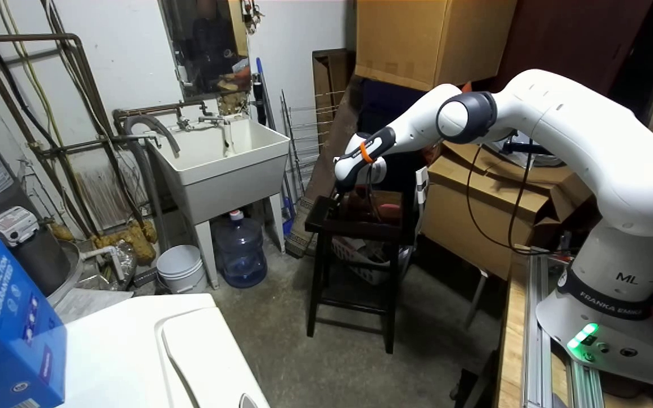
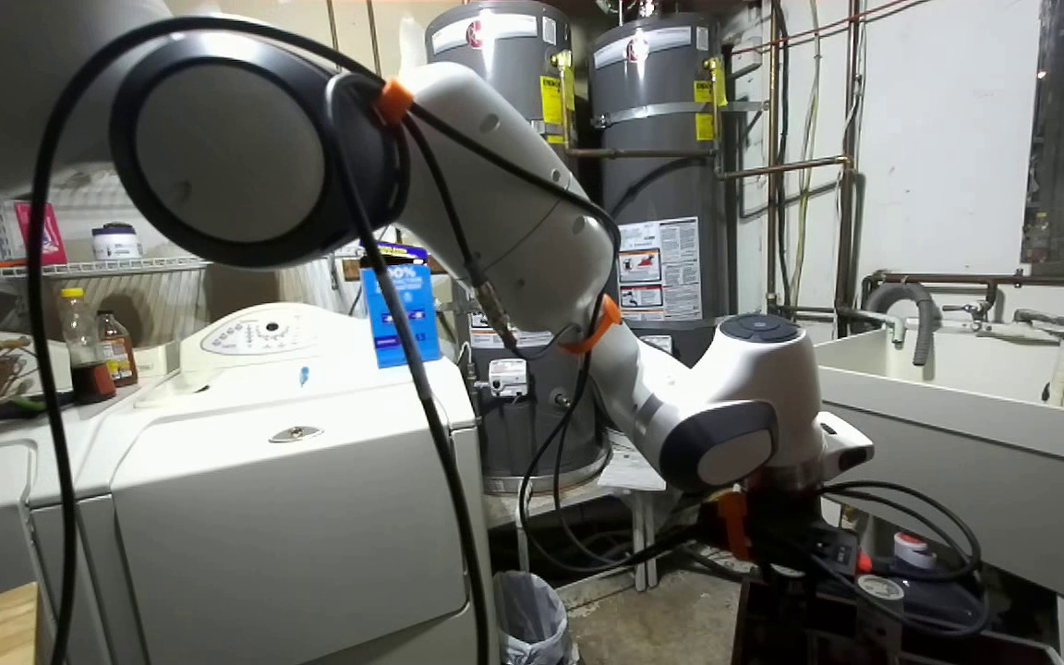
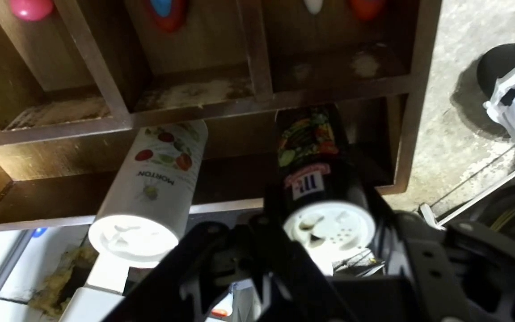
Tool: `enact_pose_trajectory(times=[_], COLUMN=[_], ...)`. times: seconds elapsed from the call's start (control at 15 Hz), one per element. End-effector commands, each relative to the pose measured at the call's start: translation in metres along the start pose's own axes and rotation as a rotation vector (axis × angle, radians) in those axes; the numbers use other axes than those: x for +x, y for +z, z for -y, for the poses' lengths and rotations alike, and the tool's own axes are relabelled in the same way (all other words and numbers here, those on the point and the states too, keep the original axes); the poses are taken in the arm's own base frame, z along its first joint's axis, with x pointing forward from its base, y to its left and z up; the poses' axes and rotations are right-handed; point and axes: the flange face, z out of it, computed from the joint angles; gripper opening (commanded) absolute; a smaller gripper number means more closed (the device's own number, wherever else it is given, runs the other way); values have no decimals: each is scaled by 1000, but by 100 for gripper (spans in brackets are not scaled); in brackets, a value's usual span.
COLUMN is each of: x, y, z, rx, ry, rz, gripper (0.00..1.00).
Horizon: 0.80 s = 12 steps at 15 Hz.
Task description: Pick up the can from the chair and put it on the washing machine
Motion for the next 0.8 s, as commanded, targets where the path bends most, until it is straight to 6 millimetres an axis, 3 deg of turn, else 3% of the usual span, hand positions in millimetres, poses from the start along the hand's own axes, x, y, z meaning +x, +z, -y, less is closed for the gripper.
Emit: enact_pose_trajectory(times=[0.0,0.47,0.73], x=[12,54,94], y=[-3,-103,-158], z=[0,1,32], rx=[1,-31,23], ry=[-8,-73,-204], rz=[-6,-47,-119], gripper=[20,20,20])
